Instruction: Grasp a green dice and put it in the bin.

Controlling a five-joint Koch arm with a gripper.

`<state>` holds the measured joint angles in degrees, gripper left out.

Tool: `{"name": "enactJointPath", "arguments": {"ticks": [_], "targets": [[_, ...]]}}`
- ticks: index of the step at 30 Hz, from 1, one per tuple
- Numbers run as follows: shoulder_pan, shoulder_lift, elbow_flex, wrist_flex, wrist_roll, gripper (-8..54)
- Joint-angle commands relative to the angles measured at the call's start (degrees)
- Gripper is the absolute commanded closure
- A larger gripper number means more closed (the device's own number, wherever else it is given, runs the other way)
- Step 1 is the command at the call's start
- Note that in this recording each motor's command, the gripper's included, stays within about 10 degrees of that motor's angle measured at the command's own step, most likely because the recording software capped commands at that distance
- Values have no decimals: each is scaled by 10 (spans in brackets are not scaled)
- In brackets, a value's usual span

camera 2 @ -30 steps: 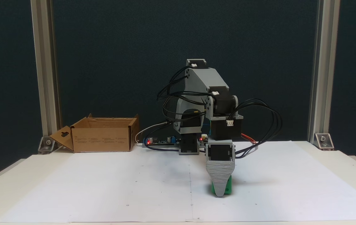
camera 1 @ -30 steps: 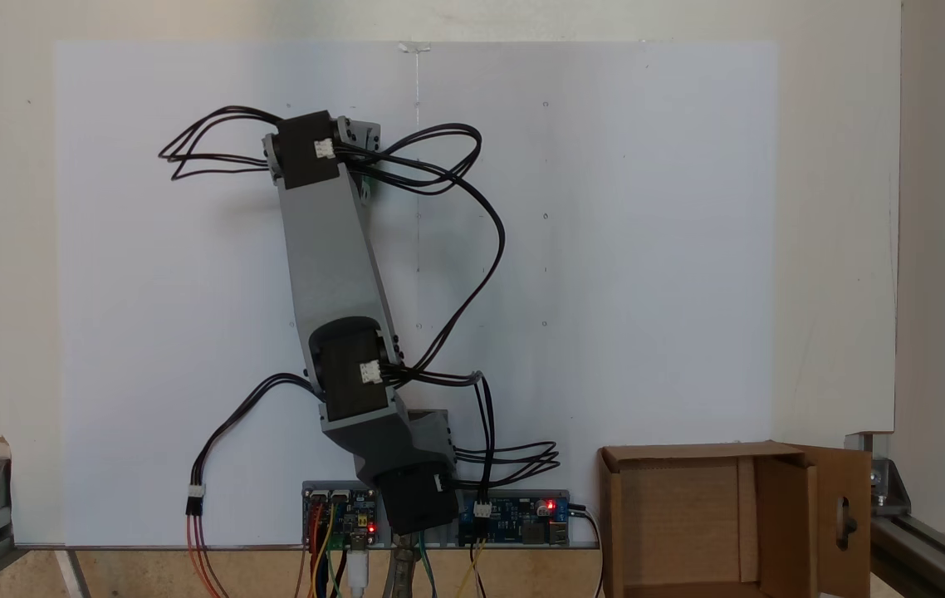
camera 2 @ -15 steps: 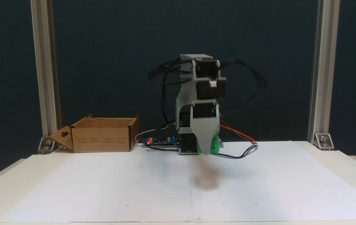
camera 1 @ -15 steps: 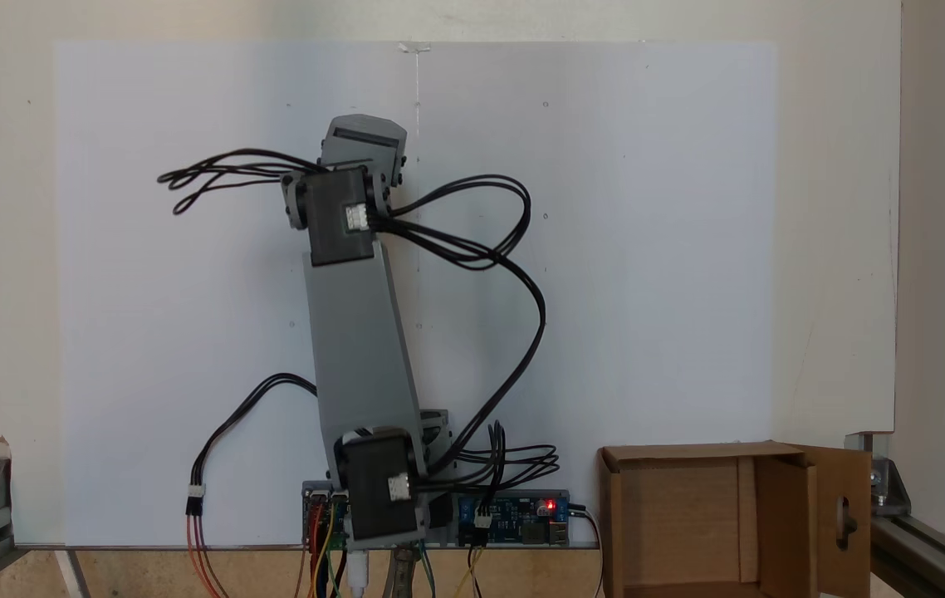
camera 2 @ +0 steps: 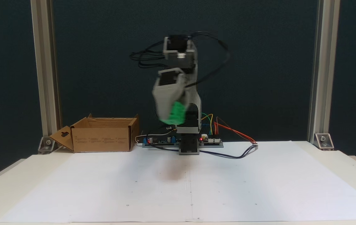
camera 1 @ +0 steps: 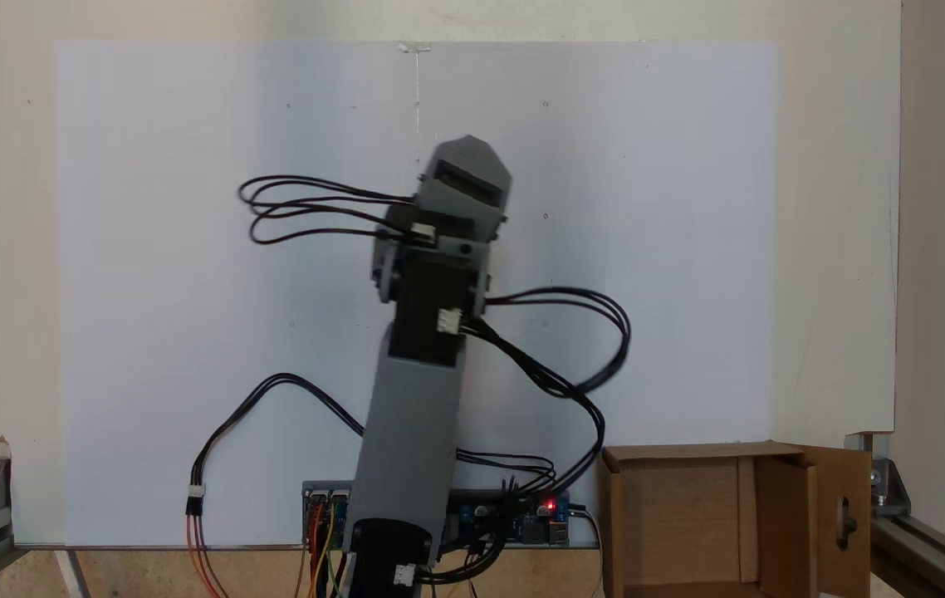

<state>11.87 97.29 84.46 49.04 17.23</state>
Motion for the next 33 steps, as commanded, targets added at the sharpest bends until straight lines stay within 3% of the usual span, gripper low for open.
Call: {"name": "enactJointPath", "arguments": {"ticks": [1, 9, 20, 33], "targets": [[59, 28, -45, 11, -56, 337], [324, 62, -46, 94, -149, 337], [766, 63, -46, 58, -360, 337], [913, -152, -46, -154, -454, 337]]}}
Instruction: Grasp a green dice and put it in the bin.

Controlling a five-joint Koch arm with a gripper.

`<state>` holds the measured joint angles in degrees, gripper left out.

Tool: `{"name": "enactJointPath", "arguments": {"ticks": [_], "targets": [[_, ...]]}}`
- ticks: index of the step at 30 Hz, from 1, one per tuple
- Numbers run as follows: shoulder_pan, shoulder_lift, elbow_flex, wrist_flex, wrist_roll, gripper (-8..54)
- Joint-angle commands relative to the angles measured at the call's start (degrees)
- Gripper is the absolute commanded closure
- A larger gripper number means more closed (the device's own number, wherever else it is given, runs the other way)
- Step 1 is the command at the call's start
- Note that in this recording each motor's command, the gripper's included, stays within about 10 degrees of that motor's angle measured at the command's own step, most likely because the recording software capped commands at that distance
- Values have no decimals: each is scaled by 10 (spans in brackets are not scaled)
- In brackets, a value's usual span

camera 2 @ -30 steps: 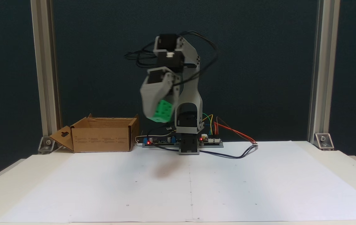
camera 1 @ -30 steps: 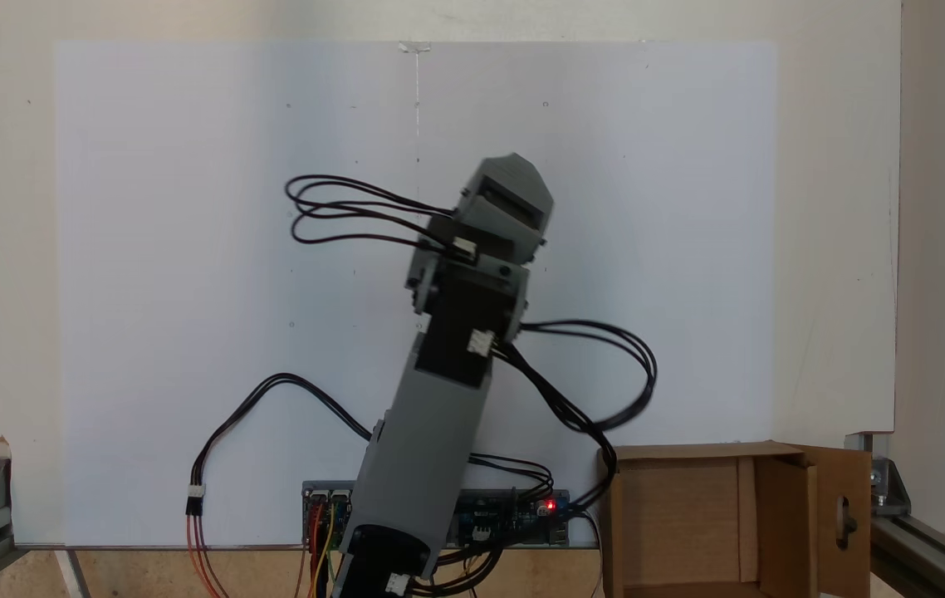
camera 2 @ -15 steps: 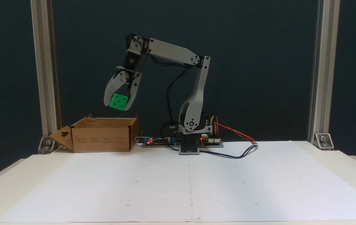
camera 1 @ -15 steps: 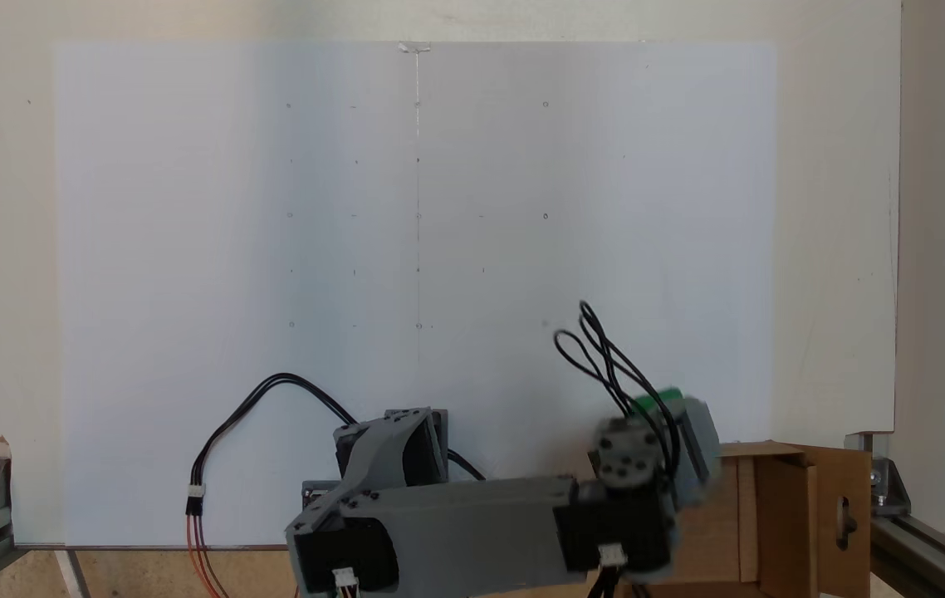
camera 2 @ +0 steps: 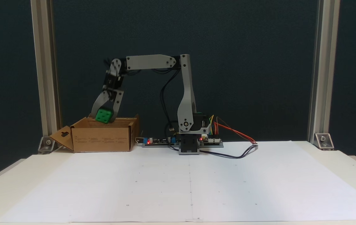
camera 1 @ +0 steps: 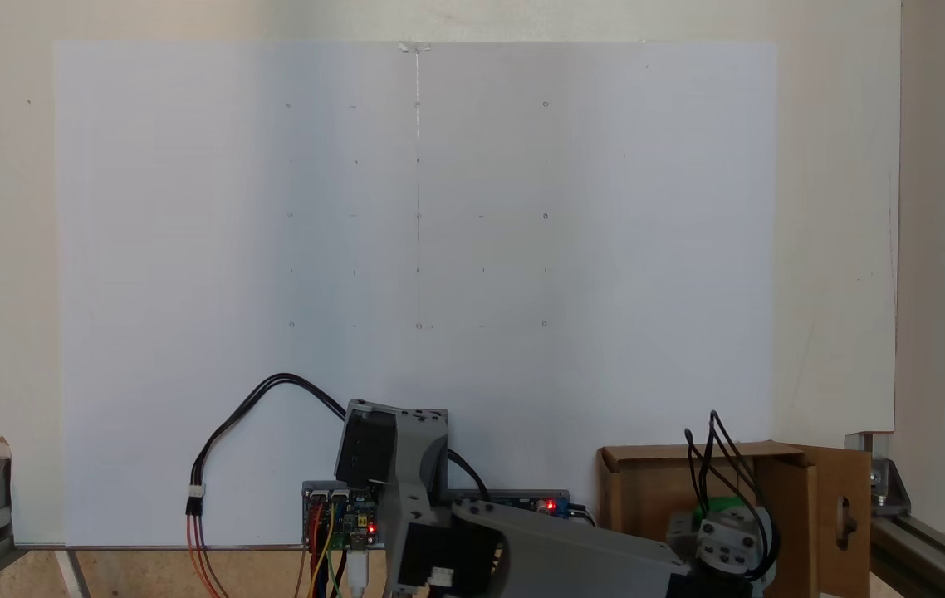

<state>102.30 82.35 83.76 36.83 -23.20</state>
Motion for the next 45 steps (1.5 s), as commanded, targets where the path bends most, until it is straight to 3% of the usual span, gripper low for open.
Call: {"name": "enactJointPath", "arguments": {"ticks": [1, 6, 8, 11, 17, 24, 27, 45], "targets": [[14, -12, -39, -33, -54, 337], [23, -32, -39, -33, -61, 330], [23, -37, -39, -33, -60, 156], [23, -43, -38, -32, -56, 65], [-16, -25, -39, -84, 22, 62], [-162, 153, -39, -96, 165, 55], [-271, 211, -39, -95, 189, 7], [-1013, 291, 60, -122, 221, 4]]}}
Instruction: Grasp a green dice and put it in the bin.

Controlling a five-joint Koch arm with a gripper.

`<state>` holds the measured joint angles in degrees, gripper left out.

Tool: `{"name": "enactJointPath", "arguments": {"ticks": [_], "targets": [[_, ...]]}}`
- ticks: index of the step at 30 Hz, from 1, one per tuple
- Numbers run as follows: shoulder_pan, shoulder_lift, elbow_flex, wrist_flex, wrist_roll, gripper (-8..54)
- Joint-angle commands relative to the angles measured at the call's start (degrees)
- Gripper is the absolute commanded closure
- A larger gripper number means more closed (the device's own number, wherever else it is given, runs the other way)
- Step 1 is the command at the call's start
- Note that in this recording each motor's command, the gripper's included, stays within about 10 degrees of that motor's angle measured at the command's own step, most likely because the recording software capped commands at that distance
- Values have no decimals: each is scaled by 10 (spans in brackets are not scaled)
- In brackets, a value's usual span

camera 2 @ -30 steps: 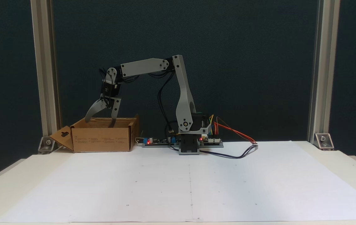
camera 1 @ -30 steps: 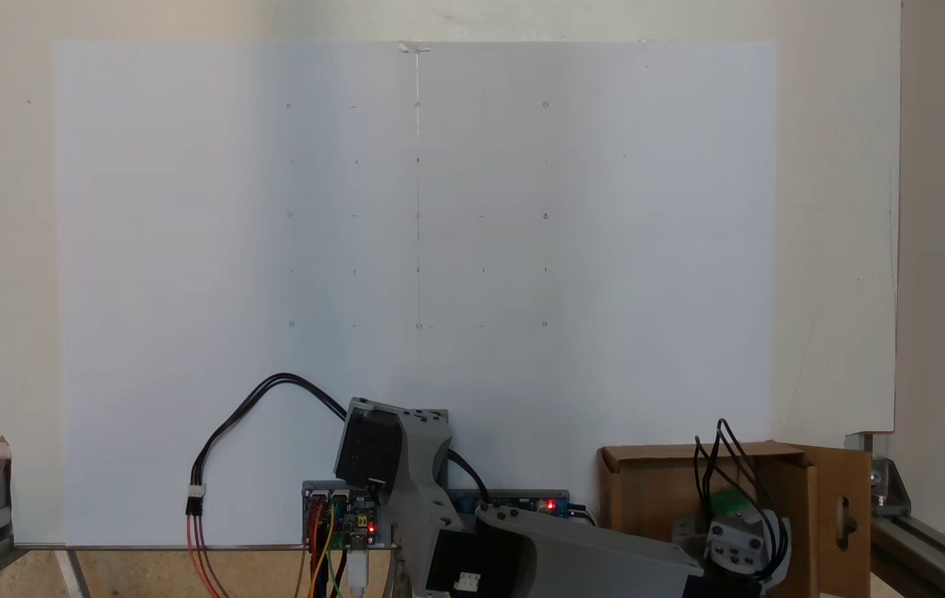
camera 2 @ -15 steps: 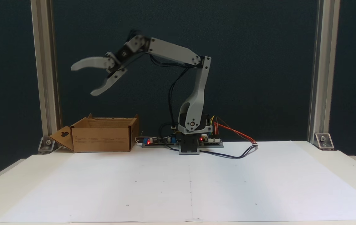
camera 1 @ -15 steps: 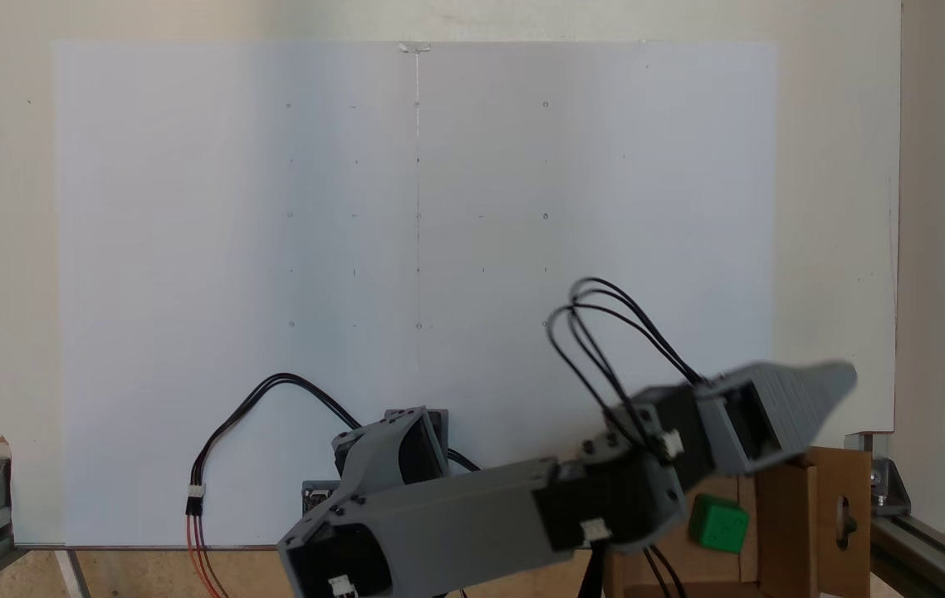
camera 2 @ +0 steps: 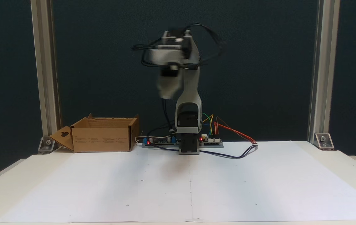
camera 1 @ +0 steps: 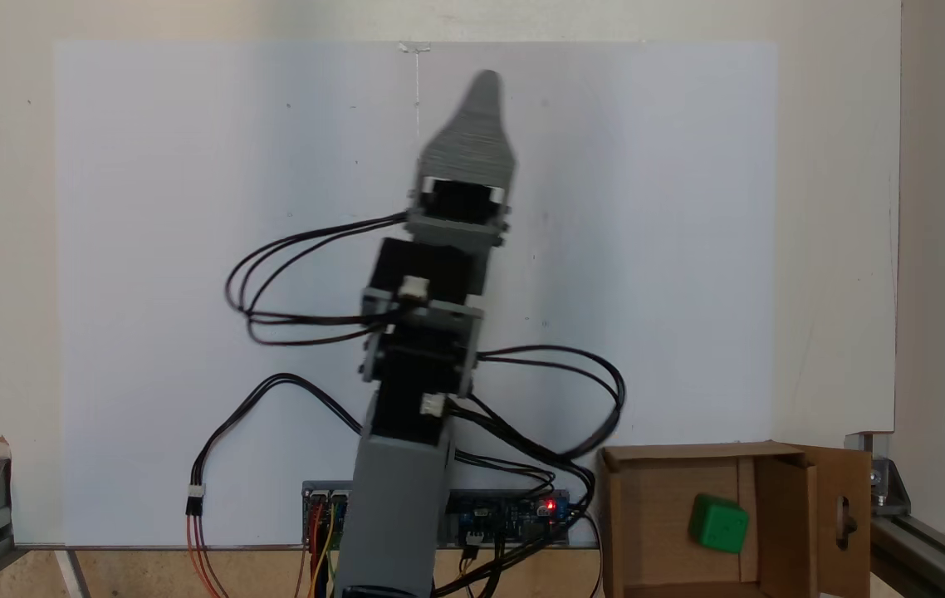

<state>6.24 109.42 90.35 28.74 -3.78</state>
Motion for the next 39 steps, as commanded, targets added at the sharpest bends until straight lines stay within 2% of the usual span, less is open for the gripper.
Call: {"name": "enactJointPath", "arguments": {"ticks": [1, 8, 14, 20, 39], "targets": [[-71, 30, 19, -74, 25, 5], [-80, 130, 216, -256, 25, 7], [-75, 258, 402, -404, 23, 6], [-42, 265, 541, -552, 16, 18], [-37, 265, 819, -996, 13, 24]]}}
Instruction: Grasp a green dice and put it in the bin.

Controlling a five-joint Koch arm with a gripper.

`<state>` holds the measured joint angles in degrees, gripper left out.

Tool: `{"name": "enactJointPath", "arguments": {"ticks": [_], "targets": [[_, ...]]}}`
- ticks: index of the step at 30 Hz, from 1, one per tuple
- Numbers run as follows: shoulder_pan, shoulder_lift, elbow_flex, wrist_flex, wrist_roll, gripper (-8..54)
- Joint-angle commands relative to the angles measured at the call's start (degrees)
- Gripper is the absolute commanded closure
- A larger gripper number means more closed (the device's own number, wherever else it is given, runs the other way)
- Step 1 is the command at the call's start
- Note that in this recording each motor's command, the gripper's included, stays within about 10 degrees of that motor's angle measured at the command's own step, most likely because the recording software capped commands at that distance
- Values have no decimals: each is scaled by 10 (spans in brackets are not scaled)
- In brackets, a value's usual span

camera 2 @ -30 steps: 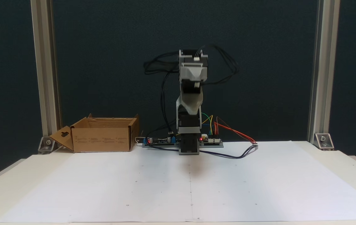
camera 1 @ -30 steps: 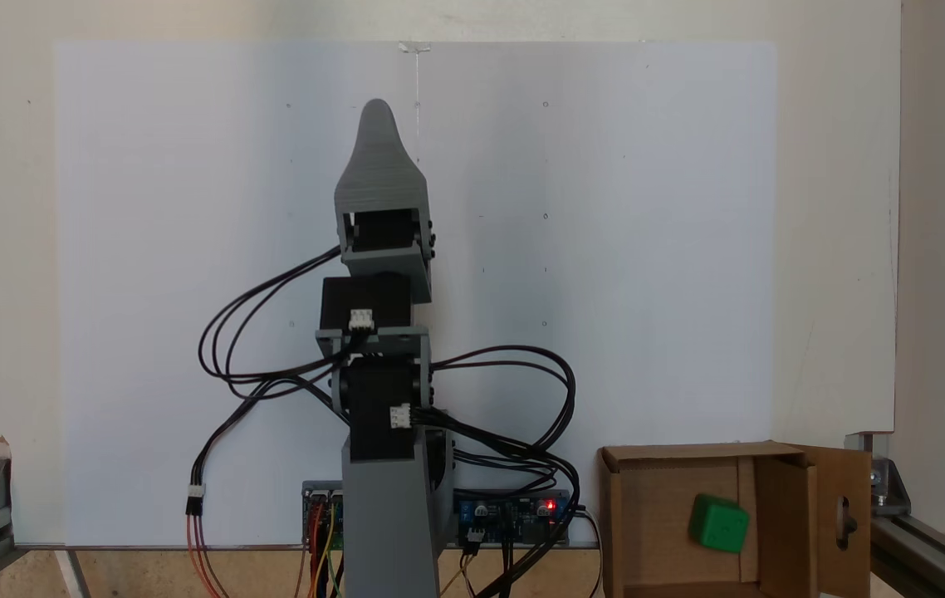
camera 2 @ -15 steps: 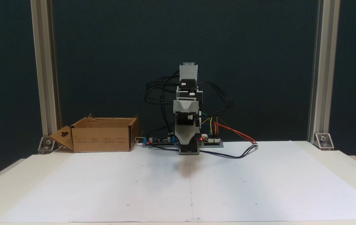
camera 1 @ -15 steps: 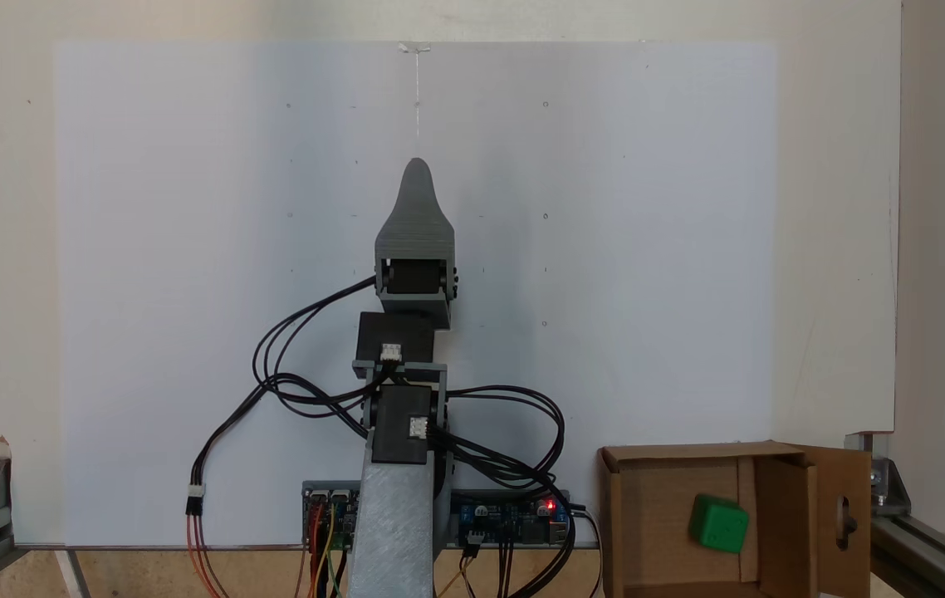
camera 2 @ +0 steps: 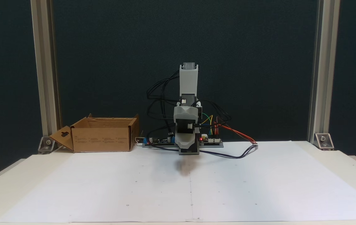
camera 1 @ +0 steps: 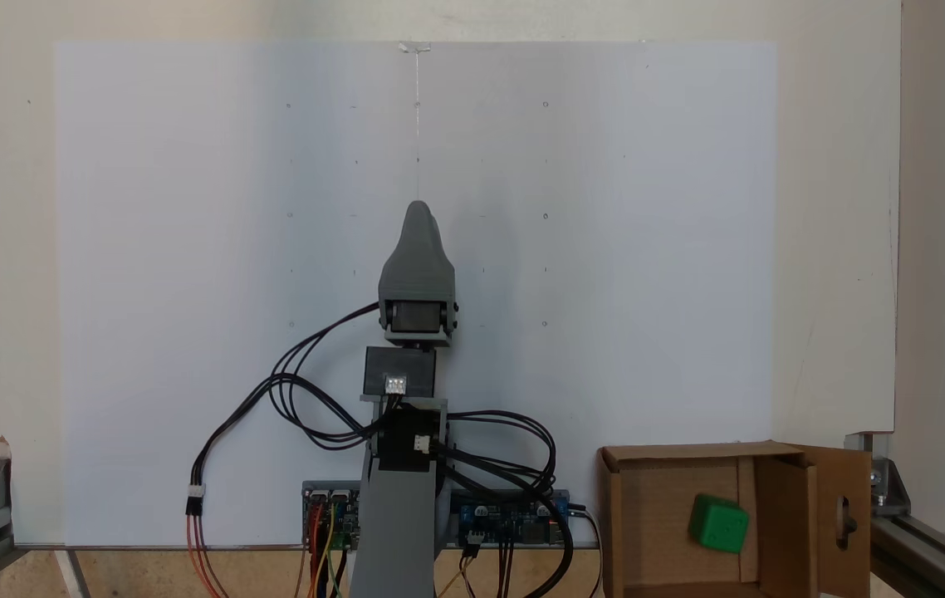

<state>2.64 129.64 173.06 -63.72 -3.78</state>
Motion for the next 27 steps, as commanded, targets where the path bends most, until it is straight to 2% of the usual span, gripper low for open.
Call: {"name": "enactJointPath", "arguments": {"ticks": [1, 10, 27], "targets": [[-1, 62, 6, -95, 13, 23], [4, 61, 63, -278, 4, 9], [-3, 58, 62, -243, 5, 8]]}}
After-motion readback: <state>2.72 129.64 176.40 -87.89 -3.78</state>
